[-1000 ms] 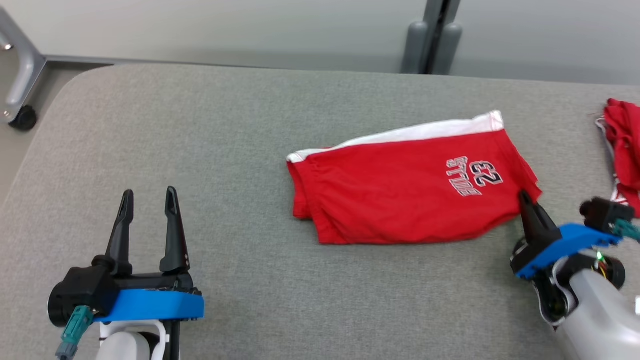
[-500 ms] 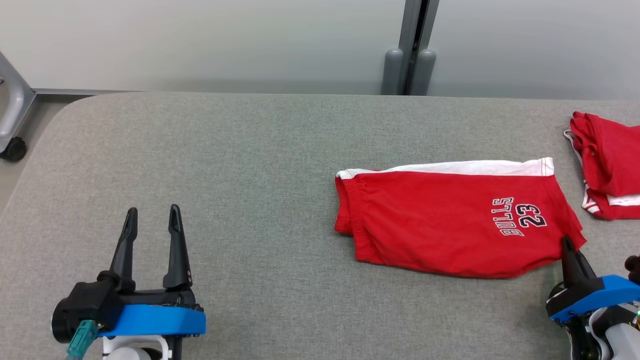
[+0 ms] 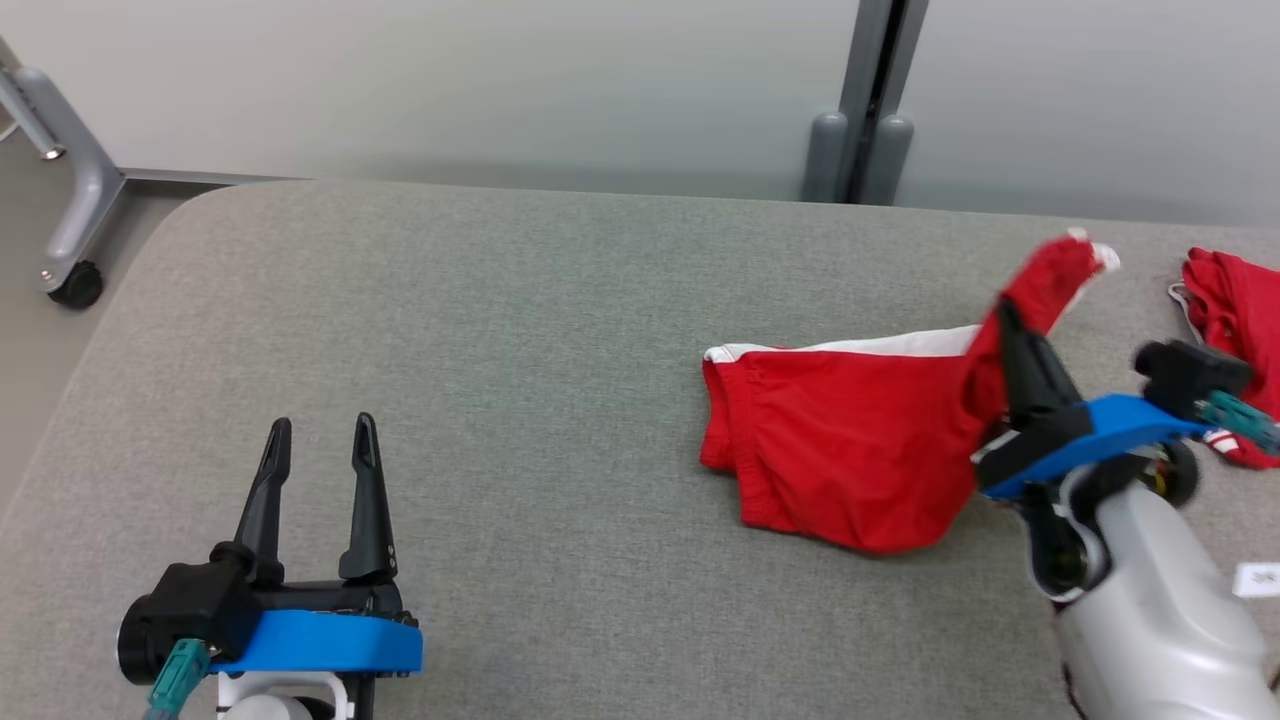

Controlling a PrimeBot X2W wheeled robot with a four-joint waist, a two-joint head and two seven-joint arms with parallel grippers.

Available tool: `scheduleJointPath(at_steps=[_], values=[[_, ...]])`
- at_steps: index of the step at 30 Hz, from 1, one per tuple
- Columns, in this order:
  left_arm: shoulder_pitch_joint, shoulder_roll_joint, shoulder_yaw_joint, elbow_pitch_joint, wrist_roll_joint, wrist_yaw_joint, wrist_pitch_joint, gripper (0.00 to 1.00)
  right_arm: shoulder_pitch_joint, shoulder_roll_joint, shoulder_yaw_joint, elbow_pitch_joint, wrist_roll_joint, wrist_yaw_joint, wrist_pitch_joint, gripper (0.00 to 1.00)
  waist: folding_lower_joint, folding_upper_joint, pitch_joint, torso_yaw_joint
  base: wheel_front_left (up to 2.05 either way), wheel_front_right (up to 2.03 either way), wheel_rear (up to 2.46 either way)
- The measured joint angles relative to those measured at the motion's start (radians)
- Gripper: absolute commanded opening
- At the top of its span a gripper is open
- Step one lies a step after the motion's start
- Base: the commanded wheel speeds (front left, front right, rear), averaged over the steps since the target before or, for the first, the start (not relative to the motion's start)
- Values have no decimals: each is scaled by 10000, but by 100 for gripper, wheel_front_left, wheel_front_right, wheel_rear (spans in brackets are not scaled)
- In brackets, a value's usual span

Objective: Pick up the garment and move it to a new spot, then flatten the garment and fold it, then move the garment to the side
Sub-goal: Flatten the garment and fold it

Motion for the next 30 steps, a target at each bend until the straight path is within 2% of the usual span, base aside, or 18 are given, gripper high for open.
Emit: scheduleJointPath(at_steps=[4,10,21,22,23,24,30], values=[[5,4,-88,31,-73,8,2,100,-407,554,621,-174,-240,0,213,0,0,0,-71,220,0,0,0],[41,4,-157,61,-109,52,2,100,-354,922,1988,-245,-589,0,426,0,0,0,-149,543,0,0,0],[230,2,-150,40,-150,96,2,100,1173,796,3672,-527,-663,0,472,0,1,0,-190,677,0,0,0],[243,4,-153,38,-150,98,2,100,1195,805,3756,-522,-677,0,403,20,1,0,-182,645,0,0,0],[249,2,-148,40,-150,100,0,100,1200,825,3804,-535,-656,0,339,50,1,0,-181,610,0,0,0],[249,2,-153,40,-150,100,2,100,1201,857,3864,-539,-579,0,316,100,1,0,-182,576,0,0,0],[247,2,-174,56,-102,109,2,100,1117,991,4280,-648,-754,0,-52,100,1,0,-217,320,0,0,0]])
